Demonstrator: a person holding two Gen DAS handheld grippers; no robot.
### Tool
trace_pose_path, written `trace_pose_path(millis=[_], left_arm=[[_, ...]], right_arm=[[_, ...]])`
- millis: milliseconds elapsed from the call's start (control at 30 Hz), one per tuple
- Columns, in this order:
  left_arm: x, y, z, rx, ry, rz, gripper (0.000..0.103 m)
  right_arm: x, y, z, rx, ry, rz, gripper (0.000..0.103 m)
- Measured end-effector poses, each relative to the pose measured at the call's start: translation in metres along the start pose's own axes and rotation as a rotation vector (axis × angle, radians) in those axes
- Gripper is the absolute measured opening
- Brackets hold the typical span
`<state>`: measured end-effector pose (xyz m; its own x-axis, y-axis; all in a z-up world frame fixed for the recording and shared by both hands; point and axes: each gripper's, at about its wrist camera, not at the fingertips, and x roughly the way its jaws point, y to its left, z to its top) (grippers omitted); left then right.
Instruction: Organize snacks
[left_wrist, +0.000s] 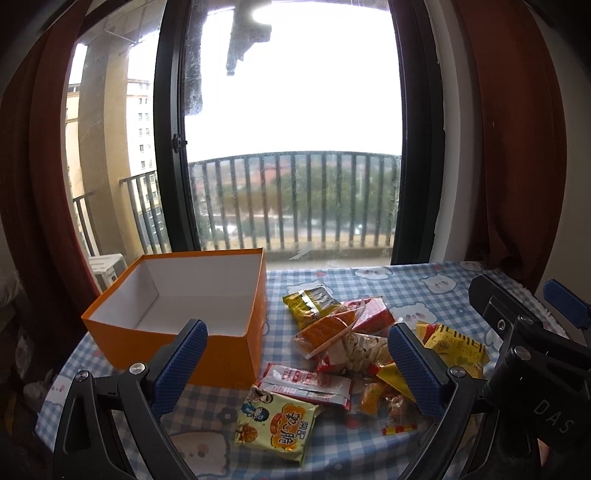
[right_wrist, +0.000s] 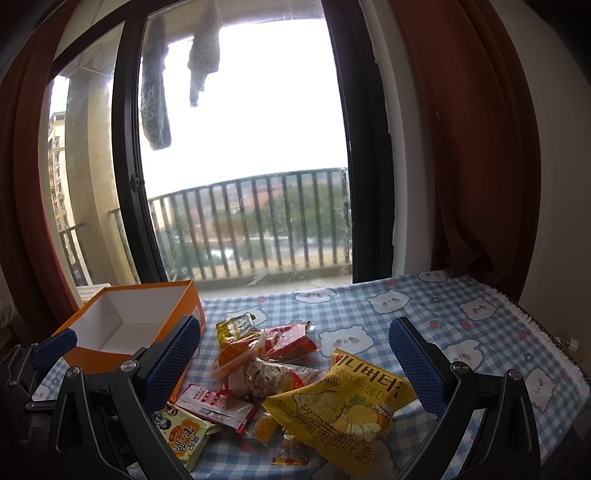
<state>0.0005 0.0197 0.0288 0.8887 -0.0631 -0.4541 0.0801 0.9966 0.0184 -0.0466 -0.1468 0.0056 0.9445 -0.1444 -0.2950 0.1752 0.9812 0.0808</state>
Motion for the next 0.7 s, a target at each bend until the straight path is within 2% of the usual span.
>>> trace_pose_path(millis=[100, 267, 400, 600, 700], left_arm=[[-0.014, 0.0, -0.005, -0.022, 0.006, 0.024, 0.098], [-0.032, -0.005, -0.016, -0.02, -0.047, 0.067, 0.098], [-0.04, -0.005, -0.023, -0.052, -0.047, 0.037, 0.098], [-0.043, -0.002, -0.029, -0.074, -0.044, 0.033, 0.099], [-0.038, -0.001, -0.03, -0.078, -0.032, 0.028, 0.099]], right_arm=[[-0.013, -0.003, -0.001, -0.02, -0.007, 0.014, 0.103], [-0.028, -0.006, -0.005, -0.043, -0.035, 0.034, 0.103], [-0.035, -0.011, -0.008, -0.037, -0.04, 0.035, 0.103], [-0.042, -0.009, -0.015, -0.028, -0.037, 0.039, 0.103], [-0.036, -0.006, -0.015, -0.051, 0.0, 0.037, 0.103]])
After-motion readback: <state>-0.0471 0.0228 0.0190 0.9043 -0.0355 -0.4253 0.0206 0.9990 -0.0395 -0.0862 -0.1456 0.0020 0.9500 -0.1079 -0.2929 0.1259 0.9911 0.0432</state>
